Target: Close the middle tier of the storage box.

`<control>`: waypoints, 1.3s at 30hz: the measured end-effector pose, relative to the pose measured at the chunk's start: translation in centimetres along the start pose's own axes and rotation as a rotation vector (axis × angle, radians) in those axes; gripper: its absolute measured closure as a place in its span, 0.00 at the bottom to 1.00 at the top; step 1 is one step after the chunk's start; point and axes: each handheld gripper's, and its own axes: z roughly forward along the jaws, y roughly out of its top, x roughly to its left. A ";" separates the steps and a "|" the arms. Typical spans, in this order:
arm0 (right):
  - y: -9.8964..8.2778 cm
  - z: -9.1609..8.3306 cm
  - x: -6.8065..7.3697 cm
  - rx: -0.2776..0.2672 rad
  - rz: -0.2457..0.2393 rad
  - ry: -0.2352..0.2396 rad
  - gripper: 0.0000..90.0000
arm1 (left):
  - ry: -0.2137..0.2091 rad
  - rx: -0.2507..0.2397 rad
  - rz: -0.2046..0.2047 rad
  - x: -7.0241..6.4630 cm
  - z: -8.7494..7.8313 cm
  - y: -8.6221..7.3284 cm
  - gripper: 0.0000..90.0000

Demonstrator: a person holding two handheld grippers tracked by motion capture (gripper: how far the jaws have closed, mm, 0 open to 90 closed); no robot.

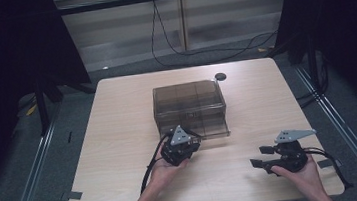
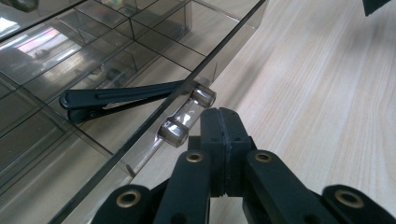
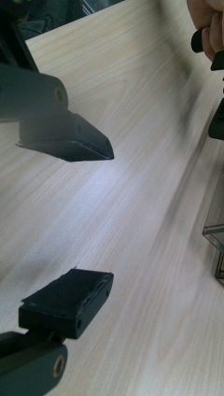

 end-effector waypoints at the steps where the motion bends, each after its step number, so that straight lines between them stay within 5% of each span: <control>1: 0.0 0.0 0.0 0.002 -0.002 -0.002 0.39 | -0.002 0.002 -0.004 0.1 0.0 0.0 1.00; 39: 0.0 0.1 0.0 0.011 -0.008 -0.005 0.40 | 0.035 -0.025 -0.047 1.7 -0.3 0.8 1.00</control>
